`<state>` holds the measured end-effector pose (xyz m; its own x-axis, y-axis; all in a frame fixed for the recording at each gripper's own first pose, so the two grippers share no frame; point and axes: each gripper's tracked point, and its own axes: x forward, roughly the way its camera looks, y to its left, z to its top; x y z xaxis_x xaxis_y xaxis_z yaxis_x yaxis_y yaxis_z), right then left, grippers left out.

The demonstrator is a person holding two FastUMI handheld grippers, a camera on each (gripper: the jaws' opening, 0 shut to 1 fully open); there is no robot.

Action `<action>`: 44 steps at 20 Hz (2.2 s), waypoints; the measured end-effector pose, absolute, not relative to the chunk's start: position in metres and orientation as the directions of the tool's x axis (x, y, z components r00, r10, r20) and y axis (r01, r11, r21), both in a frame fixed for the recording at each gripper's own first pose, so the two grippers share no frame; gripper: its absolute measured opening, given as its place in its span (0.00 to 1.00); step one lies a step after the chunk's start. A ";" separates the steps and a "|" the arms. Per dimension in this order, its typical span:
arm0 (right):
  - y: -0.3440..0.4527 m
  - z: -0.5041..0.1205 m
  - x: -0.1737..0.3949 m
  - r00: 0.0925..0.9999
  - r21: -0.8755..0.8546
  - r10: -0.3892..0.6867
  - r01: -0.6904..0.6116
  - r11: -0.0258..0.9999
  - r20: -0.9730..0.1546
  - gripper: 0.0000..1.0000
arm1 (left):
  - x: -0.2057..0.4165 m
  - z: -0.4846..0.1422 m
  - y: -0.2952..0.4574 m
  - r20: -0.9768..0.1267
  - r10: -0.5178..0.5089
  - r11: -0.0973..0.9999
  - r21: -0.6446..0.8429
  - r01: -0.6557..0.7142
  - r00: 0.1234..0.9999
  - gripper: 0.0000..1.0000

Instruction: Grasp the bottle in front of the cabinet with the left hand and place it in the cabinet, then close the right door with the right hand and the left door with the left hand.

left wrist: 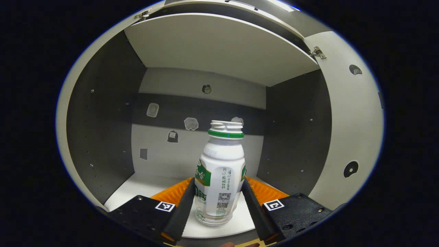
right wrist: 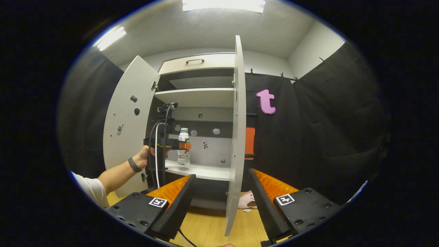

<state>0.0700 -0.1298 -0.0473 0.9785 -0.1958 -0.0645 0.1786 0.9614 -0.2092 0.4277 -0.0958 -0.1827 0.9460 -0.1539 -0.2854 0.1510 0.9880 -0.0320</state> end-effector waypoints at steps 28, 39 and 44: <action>-0.111 -0.057 0.085 0.990 -0.157 -0.119 0.106 0.982 -0.078 0.98 | 0.360 -0.105 -0.072 -0.103 -0.142 0.989 -0.051 0.137 0.985 0.94; -0.110 -0.066 0.104 0.995 -0.096 -0.057 0.049 0.994 -0.087 0.98 | 0.226 -0.107 -0.007 -0.077 -0.090 0.994 -0.065 0.085 0.993 0.95; -0.110 -0.069 0.111 0.995 -0.086 -0.038 0.030 0.996 -0.089 0.98 | 0.163 -0.158 0.029 -0.089 -0.019 0.999 -0.046 0.015 0.996 0.95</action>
